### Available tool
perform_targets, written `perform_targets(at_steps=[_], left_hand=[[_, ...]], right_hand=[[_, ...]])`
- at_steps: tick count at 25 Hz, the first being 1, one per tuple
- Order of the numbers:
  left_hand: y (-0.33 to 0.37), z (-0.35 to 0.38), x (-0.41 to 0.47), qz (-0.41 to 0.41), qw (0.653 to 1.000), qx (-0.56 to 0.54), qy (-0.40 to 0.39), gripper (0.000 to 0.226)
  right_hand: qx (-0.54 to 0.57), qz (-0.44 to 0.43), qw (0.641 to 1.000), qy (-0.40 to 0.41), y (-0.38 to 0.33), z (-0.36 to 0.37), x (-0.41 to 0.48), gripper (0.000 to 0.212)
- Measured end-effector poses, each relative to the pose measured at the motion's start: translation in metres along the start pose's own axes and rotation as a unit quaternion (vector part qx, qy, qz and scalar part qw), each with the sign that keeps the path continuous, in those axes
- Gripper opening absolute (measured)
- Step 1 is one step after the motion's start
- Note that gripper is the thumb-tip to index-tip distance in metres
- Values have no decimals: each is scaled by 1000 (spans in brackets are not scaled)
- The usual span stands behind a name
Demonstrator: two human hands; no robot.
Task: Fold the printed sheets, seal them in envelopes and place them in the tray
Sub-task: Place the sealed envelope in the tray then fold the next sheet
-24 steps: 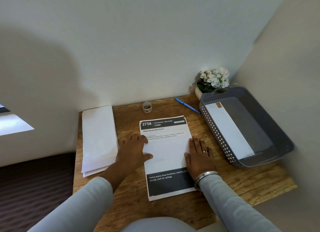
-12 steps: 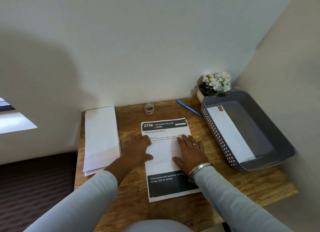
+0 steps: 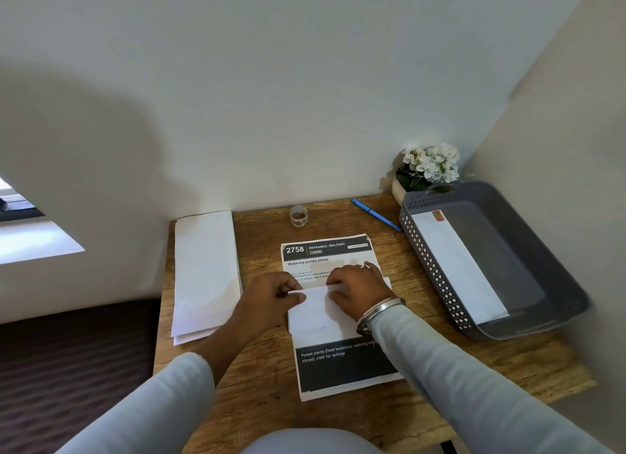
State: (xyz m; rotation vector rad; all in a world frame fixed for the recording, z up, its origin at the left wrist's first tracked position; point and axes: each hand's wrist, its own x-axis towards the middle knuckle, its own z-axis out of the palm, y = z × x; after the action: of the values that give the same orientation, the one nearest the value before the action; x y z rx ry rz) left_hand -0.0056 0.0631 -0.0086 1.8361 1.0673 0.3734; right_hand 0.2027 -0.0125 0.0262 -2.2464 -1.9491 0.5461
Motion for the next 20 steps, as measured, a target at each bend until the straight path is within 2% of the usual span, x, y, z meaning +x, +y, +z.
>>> perform_targets(at_steps=[2, 5, 13, 17, 20], left_hand=[[1, -6, -7, 11, 1000, -23, 11, 8], [3, -19, -15, 21, 999, -11, 38, 9], [0, -55, -42, 5, 990, 40, 135, 15], [-31, -85, -66, -5, 987, 113, 113, 3], [-50, -98, -82, -15, 975, 202, 86, 20]], right_hand=[[56, -10, 998, 13, -3, -2, 0, 11], [147, 0, 989, 23, -9, -5, 0, 12], [185, -17, 982, 43, -32, -6, -2, 20], [195, -8, 979, 50, -40, -2, -6, 21], [203, -12, 978, 53, -44, 5, -6, 26]])
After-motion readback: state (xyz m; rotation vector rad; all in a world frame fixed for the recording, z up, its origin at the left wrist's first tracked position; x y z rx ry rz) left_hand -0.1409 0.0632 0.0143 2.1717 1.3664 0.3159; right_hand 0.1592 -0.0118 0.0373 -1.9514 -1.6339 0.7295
